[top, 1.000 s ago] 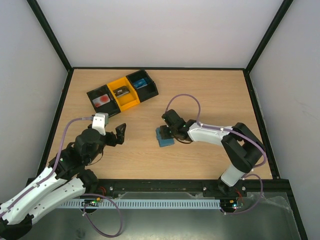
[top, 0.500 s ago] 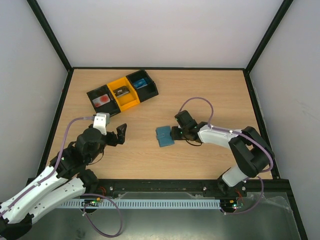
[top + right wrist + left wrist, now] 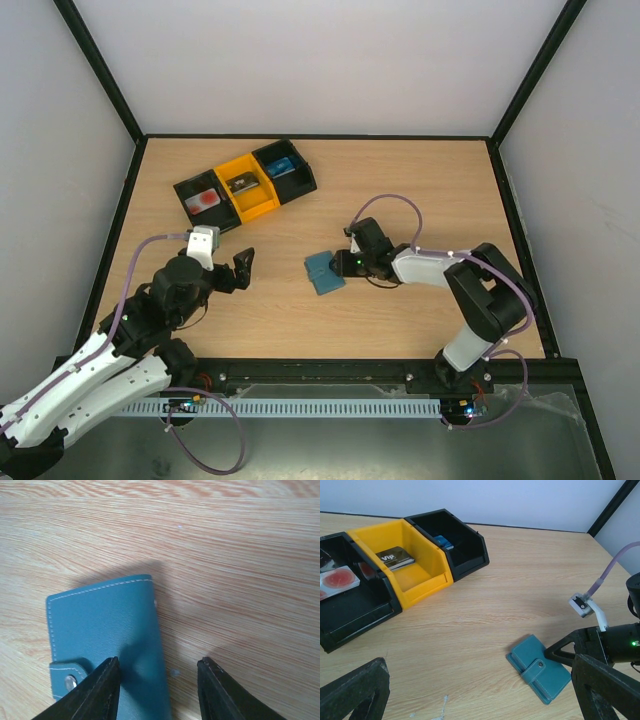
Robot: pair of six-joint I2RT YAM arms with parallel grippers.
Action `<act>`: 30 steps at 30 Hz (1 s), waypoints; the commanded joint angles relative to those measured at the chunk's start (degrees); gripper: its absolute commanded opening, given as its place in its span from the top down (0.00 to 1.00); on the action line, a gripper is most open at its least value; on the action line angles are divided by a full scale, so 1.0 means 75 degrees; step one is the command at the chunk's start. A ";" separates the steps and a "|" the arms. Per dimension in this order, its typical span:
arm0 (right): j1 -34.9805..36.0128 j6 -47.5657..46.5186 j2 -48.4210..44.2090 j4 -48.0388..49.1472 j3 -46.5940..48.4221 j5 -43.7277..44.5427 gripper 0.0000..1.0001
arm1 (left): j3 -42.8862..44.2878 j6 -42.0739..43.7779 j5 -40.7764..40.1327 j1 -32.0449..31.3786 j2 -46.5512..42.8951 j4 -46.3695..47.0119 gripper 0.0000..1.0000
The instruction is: Take the credit cards out of the card holder
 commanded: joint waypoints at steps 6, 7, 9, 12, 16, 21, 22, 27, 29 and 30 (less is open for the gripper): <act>-0.0015 0.0090 0.0534 0.0624 -0.0381 -0.1130 0.56 | -0.0060 0.0112 0.0031 -0.0038 0.0071 0.0057 0.00; -0.0014 0.0080 0.0557 0.0626 -0.0393 -0.1151 0.56 | -0.0066 0.0117 0.0041 -0.0034 0.0084 0.0051 0.00; -0.0014 0.0056 0.0558 0.0626 -0.0458 -0.1144 0.57 | -0.0064 0.0114 0.0042 -0.0040 0.0071 0.0050 0.00; -0.0014 -0.0017 0.0555 0.0674 -0.0608 -0.1162 0.63 | -0.0054 0.0096 0.0043 -0.0038 0.0084 0.0050 0.00; -0.0025 -0.0182 0.0571 0.0896 -0.0844 -0.1269 0.76 | -0.0055 0.0095 0.0242 -0.0039 0.0246 0.0113 0.00; -0.0014 0.0072 0.0356 0.1436 -0.1079 -0.1966 0.98 | 0.0190 0.0046 0.0762 -0.0039 0.0885 0.0097 0.00; -0.0017 0.0187 0.0291 0.1583 -0.1166 -0.2121 0.98 | 0.0255 -0.0187 0.0824 -0.0040 0.1073 0.0122 0.00; 0.0018 0.0945 -0.0290 0.2243 -0.1544 -0.2464 0.98 | -0.0062 -0.1045 0.1969 -0.0046 0.1975 0.1037 0.02; 0.0111 0.1353 -0.0627 0.2522 -0.1721 -0.2494 0.98 | -0.0220 -0.1311 0.2180 -0.0050 0.2283 0.1230 0.04; 0.0210 0.1555 -0.0779 0.2672 -0.1781 -0.2486 0.98 | -0.0256 -0.1366 0.2275 -0.0048 0.2415 0.1304 0.05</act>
